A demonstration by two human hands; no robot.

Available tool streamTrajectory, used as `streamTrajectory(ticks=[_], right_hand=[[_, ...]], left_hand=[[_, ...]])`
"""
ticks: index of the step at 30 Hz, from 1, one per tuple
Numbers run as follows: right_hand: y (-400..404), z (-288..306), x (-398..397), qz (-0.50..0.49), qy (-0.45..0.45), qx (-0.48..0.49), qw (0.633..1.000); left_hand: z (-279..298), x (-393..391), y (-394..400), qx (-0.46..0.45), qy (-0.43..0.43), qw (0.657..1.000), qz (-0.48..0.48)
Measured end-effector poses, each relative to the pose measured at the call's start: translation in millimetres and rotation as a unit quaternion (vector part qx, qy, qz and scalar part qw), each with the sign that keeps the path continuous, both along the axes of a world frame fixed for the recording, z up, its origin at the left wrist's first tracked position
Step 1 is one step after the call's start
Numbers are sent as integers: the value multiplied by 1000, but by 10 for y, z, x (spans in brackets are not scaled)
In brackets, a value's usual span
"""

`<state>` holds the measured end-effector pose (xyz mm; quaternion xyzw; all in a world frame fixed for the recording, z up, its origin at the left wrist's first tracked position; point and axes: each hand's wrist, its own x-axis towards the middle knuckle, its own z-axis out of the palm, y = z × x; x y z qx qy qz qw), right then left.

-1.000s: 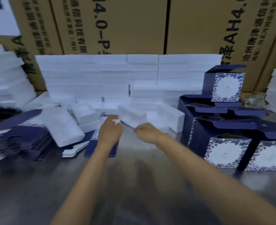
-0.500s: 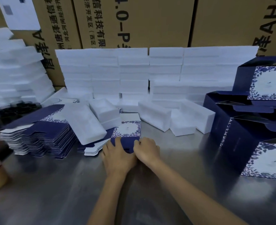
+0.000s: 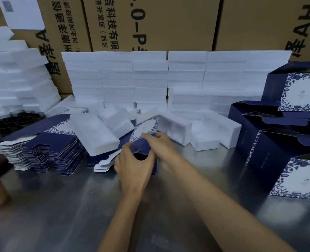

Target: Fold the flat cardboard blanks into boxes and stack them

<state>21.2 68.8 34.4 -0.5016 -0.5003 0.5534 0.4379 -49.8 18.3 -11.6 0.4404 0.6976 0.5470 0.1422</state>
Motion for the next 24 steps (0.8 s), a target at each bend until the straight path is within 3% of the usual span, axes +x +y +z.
streamTrajectory(ticks=[2,6,10,13,15,17,20,24], right_hand=[[58,17,23,7,50,-36,998],[83,43,218,-8,61,-16,998],[-13,128,627,-38,51,13,998],[-174,149,1047,-56,60,27,996],[-310,119,1357,-53,54,38,996],[-439,50,1667,-43,57,49,996],[-584,-101,2027,-39,116,48,991],[-663,-305,2212,-64,217,62,972]], left_hand=[[36,84,-42,16,10,1000,-20],[4,182,-100,33,67,996,-48],[-23,264,-142,74,145,986,-29],[-34,269,-131,107,145,984,-2],[-56,266,-113,93,109,990,-8],[-71,291,-113,55,-1,996,-74],[-46,371,-147,-1,-205,954,-220],[17,473,-60,33,-232,931,-279]])
